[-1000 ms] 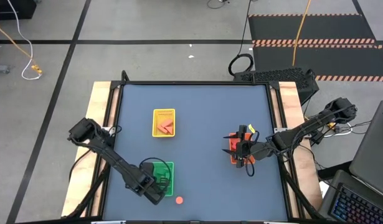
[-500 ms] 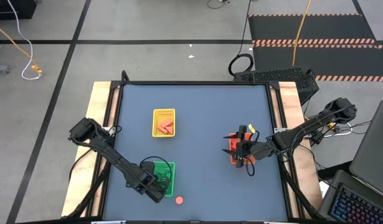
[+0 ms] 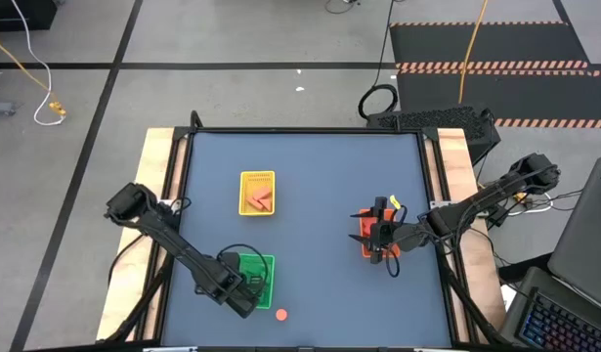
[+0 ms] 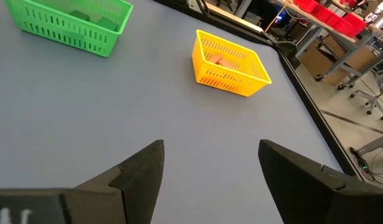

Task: Sort & place blocks by color
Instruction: Adjust the green bin

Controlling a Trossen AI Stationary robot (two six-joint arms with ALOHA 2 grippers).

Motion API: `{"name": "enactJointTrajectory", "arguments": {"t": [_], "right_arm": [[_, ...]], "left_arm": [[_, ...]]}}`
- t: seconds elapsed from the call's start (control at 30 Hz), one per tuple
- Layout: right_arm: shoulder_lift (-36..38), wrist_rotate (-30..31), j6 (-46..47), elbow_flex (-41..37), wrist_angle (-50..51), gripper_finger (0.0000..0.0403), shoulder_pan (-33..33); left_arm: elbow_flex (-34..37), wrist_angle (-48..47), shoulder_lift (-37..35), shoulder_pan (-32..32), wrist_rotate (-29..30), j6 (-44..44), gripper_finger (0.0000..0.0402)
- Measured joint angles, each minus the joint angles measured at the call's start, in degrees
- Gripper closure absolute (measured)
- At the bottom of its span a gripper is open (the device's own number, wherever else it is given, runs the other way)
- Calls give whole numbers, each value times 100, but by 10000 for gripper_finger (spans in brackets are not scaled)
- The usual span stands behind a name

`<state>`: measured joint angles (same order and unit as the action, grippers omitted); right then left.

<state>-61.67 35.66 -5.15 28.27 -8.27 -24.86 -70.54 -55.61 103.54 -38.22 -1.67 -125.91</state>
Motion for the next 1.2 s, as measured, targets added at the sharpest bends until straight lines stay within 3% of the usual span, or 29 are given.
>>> {"name": "enactJointTrajectory", "arguments": {"t": [0.2,0.47,0.6,0.83,1.0,1.2], "right_arm": [[0,0,0,0,0,149,2],[0,-2,0,0,12,149,1],[0,-2,0,0,46,149,0],[0,-2,0,0,43,149,1],[0,-2,1,0,37,149,0],[0,-2,6,0,13,149,2]], "left_arm": [[0,-647,-412,0,132,-37,314],[-2,-782,-867,23,903,-124,314],[-2,-777,-841,-3,860,-48,314],[0,-532,-512,-168,255,-25,314],[0,56,-399,-199,277,-20,314],[0,62,-373,-201,275,-21,314]]}}
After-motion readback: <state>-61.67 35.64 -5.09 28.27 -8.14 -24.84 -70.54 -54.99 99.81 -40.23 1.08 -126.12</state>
